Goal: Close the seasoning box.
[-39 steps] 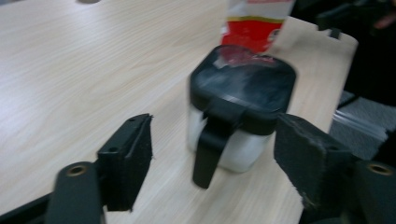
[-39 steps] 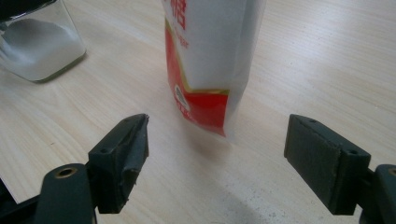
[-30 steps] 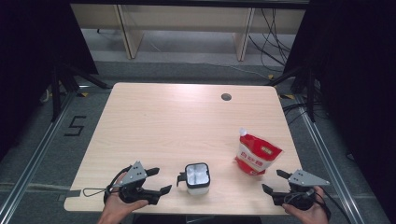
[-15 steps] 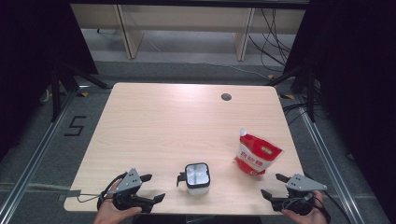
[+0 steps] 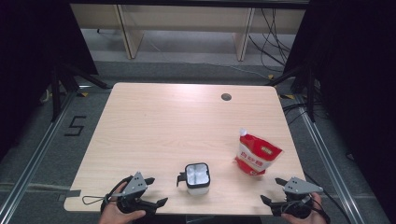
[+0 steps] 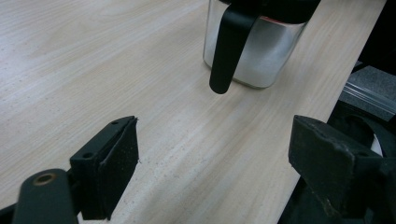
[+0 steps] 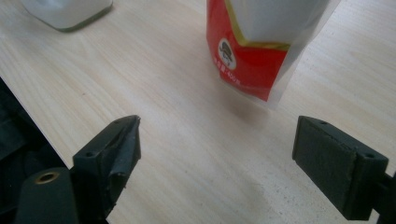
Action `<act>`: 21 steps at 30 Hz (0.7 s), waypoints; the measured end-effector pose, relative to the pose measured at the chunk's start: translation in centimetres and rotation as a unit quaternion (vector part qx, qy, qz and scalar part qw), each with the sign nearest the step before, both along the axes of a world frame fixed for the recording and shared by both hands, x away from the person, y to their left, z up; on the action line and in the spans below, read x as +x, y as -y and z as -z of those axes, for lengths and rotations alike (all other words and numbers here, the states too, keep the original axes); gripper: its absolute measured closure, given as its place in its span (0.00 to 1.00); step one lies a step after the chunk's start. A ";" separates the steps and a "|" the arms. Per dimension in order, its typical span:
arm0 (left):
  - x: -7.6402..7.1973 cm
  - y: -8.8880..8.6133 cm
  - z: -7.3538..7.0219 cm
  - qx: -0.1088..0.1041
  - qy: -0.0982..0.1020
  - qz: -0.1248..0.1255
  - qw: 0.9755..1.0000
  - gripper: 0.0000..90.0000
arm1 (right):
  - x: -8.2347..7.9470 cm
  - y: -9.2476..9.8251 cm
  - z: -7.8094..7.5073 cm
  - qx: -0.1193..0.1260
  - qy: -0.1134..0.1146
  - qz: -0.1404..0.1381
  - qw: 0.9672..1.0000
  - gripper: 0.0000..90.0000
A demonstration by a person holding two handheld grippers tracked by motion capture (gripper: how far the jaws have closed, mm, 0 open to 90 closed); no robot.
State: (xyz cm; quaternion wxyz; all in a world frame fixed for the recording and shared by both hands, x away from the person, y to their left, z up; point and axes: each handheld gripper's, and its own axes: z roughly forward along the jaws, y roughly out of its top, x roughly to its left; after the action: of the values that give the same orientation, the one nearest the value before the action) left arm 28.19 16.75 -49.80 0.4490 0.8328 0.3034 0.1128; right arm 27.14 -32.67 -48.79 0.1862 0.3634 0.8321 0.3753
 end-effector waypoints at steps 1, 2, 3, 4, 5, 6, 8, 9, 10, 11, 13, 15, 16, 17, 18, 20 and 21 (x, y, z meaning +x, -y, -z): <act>0.0 0.1 0.1 -0.011 -0.004 -0.008 1.000 0.17 | 0.1 0.0 0.1 -0.004 0.001 -0.003 1.000 0.18; 0.0 0.0 0.1 -0.005 -0.007 -0.011 1.000 0.17 | 0.1 0.0 0.2 -0.004 -0.001 -0.004 1.000 0.18; 0.0 -0.1 0.0 -0.002 -0.001 -0.009 1.000 0.17 | 0.1 0.0 0.2 -0.006 -0.001 -0.003 1.000 0.18; 0.0 -0.1 0.0 -0.002 -0.001 -0.010 1.000 0.17 | 0.1 0.0 0.3 -0.007 -0.003 -0.002 1.000 0.18; 0.0 -0.1 0.0 -0.002 -0.001 -0.010 1.000 0.17 | 0.1 0.0 0.3 -0.008 -0.009 -0.002 1.000 0.18; 0.0 -0.1 0.0 -0.002 -0.001 -0.010 1.000 0.17 | 0.1 0.1 0.3 -0.012 -0.007 -0.003 1.000 0.18; 0.0 -0.1 0.0 -0.004 0.000 -0.009 1.000 0.17 | 0.1 0.1 0.3 -0.014 -0.002 -0.001 1.000 0.18; 0.1 -0.1 0.0 -0.004 0.002 -0.009 1.000 0.17 | 0.0 0.0 0.3 -0.008 -0.011 0.007 1.000 0.18; 0.0 0.0 0.0 -0.003 0.001 -0.009 1.000 0.17 | 0.0 0.0 0.3 -0.008 -0.007 0.003 1.000 0.18; 0.0 0.0 0.0 -0.003 -0.001 -0.009 1.000 0.17 | 0.0 -0.1 0.4 -0.007 -0.011 0.003 1.000 0.18; 0.0 0.0 0.1 -0.004 -0.005 -0.011 1.000 0.17 | 0.0 -0.1 0.4 -0.009 -0.011 0.001 1.000 0.18; 0.1 0.1 0.2 -0.007 -0.002 -0.013 1.000 0.17 | 0.0 -0.1 0.4 -0.009 -0.012 0.001 1.000 0.18; 0.0 0.1 0.1 -0.004 -0.004 -0.015 1.000 0.17 | 0.1 0.0 0.4 -0.010 -0.007 -0.004 1.000 0.18; 0.2 0.0 0.1 0.006 0.005 -0.005 1.000 0.17 | 0.1 0.0 0.4 -0.009 -0.007 -0.004 1.000 0.18; 0.2 -0.1 0.1 0.013 0.003 -0.006 1.000 0.17 | 0.2 0.1 0.4 -0.010 -0.004 -0.005 1.000 0.18; 0.2 0.0 0.1 0.002 0.007 -0.007 1.000 0.17 | 0.2 0.1 0.4 -0.009 -0.006 -0.003 1.000 0.18; 0.2 0.0 0.1 -0.003 0.006 -0.009 1.000 0.17 | 0.2 0.1 0.4 -0.012 -0.006 0.000 1.000 0.18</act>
State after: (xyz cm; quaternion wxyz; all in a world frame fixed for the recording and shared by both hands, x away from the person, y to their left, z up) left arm 28.37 16.76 -49.86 0.4526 0.8280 0.3083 0.1209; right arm 27.34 -32.80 -49.23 0.1853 0.3635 0.8377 0.3631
